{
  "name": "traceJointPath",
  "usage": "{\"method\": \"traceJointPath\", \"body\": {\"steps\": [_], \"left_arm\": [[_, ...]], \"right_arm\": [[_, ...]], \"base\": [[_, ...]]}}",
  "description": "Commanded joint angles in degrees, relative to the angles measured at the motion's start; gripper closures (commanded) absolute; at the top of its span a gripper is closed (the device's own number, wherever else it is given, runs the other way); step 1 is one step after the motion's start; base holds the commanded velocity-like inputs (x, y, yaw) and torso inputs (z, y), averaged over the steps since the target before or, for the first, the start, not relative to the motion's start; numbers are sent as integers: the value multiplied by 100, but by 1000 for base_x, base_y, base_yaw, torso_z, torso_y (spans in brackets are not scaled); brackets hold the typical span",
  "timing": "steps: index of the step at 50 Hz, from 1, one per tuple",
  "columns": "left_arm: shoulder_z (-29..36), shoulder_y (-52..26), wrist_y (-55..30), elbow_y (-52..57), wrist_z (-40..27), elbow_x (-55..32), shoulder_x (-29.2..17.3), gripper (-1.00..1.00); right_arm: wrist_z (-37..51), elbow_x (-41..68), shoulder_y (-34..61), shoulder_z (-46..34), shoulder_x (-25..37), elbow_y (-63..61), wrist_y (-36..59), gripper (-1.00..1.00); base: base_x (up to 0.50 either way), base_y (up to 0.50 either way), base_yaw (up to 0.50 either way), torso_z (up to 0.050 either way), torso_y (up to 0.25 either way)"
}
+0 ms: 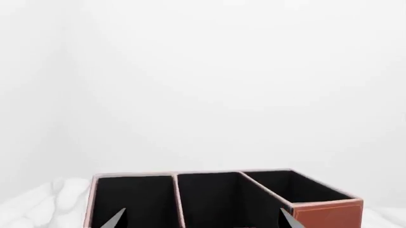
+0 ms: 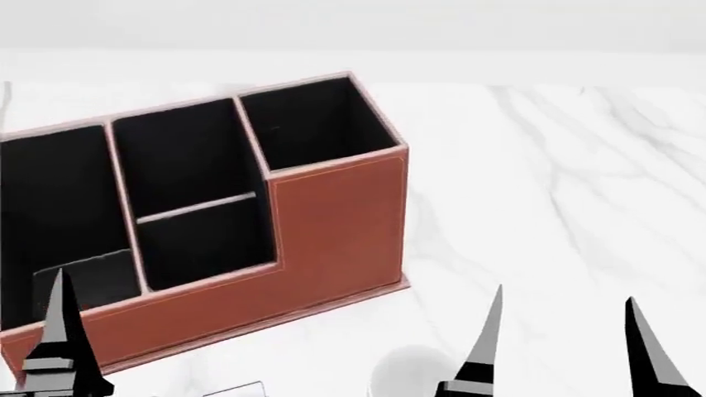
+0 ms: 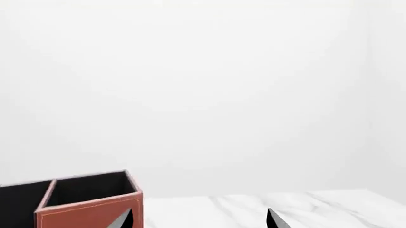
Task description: Pick up the book and place it in the front compartment of the caddy.
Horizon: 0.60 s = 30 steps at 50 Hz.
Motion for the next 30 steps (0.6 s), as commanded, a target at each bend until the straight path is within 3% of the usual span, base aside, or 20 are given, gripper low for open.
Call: {"method": "traceJointPath", "body": {"steps": [1, 30], "left_arm": [[11, -61, -175, 37, -39, -181, -65, -100], [123, -31, -37, -90, -138, -228, -171, -100]], "right_arm": [[72, 140, 26, 62, 80, -160, 118, -100], [233, 218, 118, -39, 228, -1, 345, -100]], "base": [[500, 0, 0, 0, 0], [495, 0, 0, 0, 1]]}}
